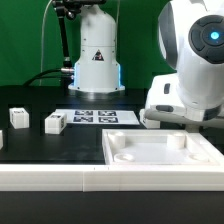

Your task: Assemble one leg

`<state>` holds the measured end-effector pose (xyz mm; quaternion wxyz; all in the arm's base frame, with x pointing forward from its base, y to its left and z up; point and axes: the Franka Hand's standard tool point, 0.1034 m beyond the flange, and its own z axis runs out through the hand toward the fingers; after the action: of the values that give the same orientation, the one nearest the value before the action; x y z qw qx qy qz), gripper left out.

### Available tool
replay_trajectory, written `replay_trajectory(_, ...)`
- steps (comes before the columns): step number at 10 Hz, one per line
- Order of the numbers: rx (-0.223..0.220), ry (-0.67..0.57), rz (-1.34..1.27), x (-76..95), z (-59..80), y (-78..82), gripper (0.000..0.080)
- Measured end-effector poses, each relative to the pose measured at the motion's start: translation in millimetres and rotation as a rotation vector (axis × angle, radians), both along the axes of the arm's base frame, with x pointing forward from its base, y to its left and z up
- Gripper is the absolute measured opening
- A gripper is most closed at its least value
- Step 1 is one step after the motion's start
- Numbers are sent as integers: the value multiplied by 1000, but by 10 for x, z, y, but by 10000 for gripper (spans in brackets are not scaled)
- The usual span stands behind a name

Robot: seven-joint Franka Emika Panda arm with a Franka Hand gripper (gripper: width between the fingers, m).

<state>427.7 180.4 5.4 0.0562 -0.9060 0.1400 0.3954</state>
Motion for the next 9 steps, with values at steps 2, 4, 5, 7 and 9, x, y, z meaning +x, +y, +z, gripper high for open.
replay_trajectory(2,24,-11,20,76,129,-111,290)
replay_trajectory(4,38,-4,24,185,532,-232,290)
replay_trajectory(5,41,-12,24,251,700,-258,291)
replay_trajectory(7,35,-46,17,267,622,-244,291)
replay_trajectory(9,25,-147,7,397,572,-229,291)
